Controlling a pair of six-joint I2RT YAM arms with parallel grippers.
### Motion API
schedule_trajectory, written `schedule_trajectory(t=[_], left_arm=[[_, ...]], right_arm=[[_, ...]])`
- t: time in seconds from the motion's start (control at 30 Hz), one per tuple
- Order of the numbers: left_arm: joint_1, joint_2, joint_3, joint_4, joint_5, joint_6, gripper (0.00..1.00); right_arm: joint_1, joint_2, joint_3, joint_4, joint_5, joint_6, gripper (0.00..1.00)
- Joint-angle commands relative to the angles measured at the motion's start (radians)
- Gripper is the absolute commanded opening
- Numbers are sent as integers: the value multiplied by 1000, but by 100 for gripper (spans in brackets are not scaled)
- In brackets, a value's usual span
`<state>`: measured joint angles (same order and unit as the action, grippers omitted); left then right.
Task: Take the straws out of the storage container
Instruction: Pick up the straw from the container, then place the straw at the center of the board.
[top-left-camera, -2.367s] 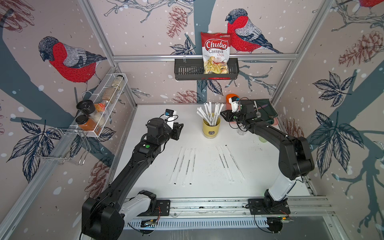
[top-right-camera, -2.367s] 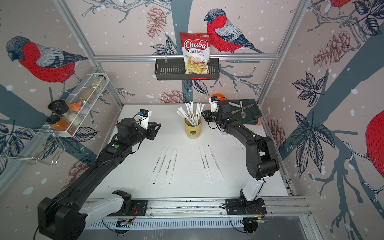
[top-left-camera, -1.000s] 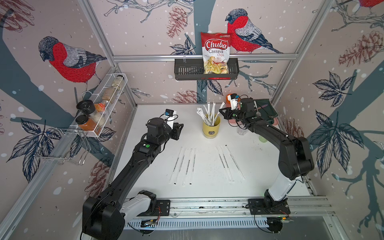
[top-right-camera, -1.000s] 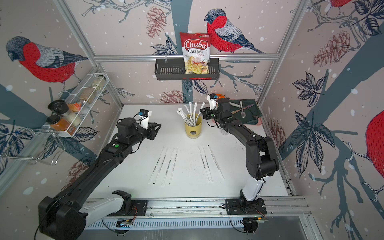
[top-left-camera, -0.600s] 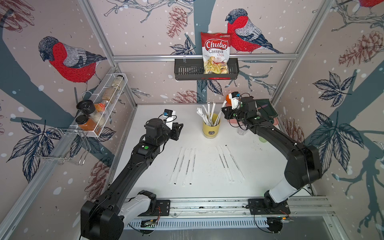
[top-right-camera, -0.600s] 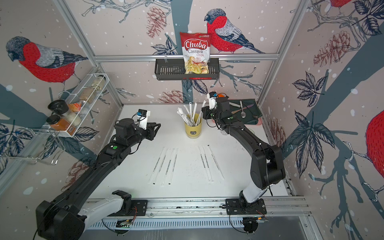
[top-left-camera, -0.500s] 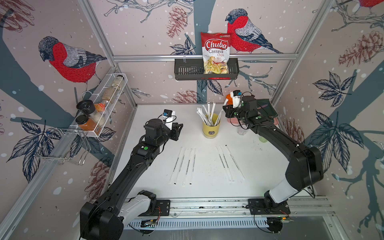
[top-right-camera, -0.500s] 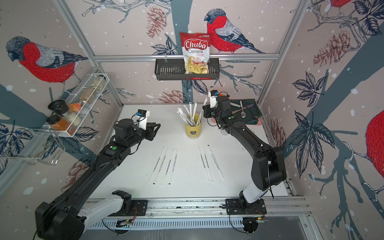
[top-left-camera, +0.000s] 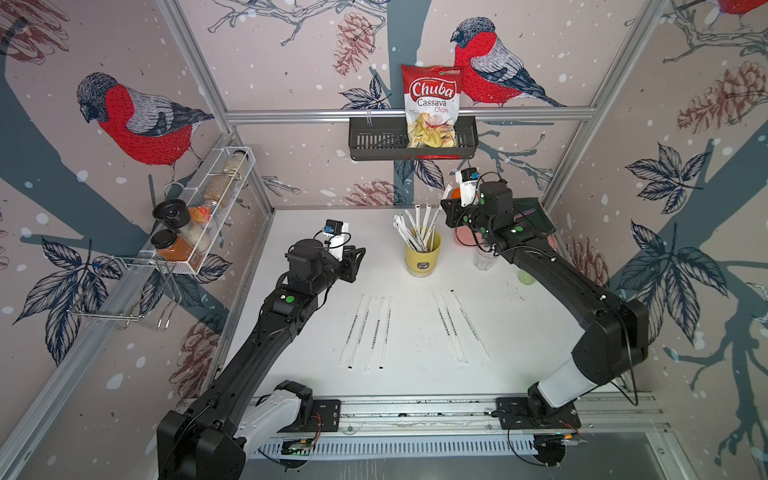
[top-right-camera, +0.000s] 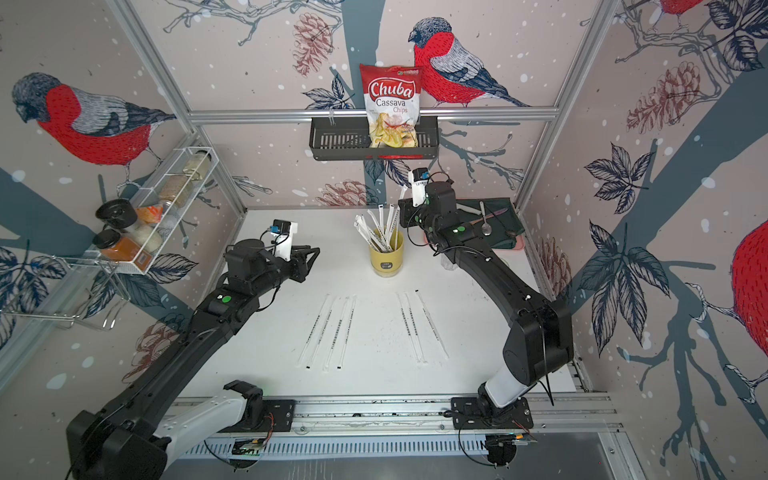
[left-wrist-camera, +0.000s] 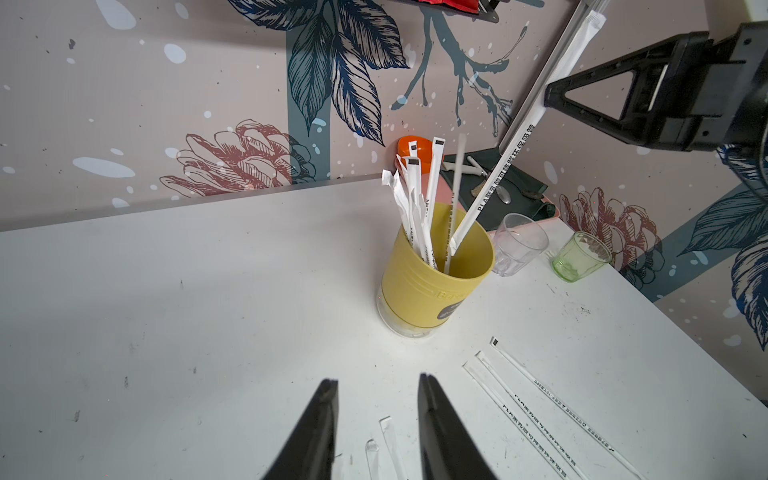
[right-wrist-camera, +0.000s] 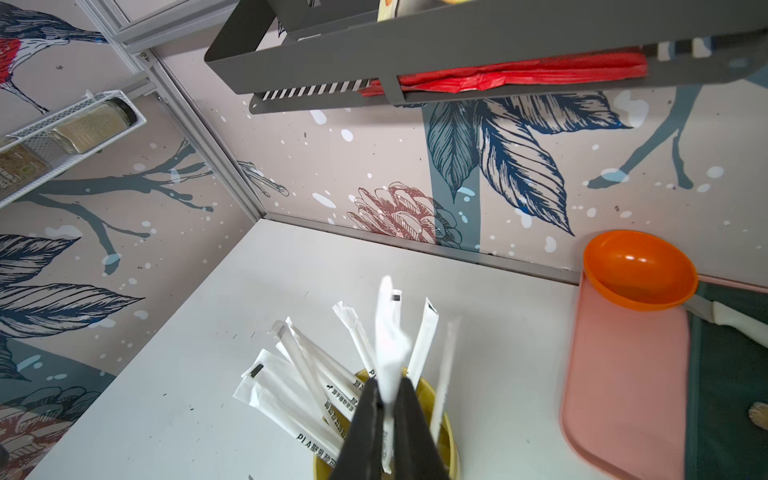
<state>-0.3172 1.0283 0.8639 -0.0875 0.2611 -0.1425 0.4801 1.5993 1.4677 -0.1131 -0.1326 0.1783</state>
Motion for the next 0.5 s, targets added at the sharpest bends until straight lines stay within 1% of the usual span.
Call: schedule_trajectory(t=[0.0,0.1,0.23,0.33,0.4,0.47], left_arm=[[3,-5,1,42,16,-2,36],[2,-9,5,30,20,0,36],[3,-28,1,28,20,-5,36],[2,-36,0,28,24,-8,36],[2,-40,3,25,29,-8,36],[2,-46,2,24,30,-10,36]], right_arm=[[20,-15,38,-28,45,-23,11],[60,-39,97,-91,94,-32,10],[116,-92,194,-251,173,-33,11],[134,-149,235,-380,217,-5,11],[131,-182,254,-487,233,21,10],[129,-189,297,-644,260,41,10]])
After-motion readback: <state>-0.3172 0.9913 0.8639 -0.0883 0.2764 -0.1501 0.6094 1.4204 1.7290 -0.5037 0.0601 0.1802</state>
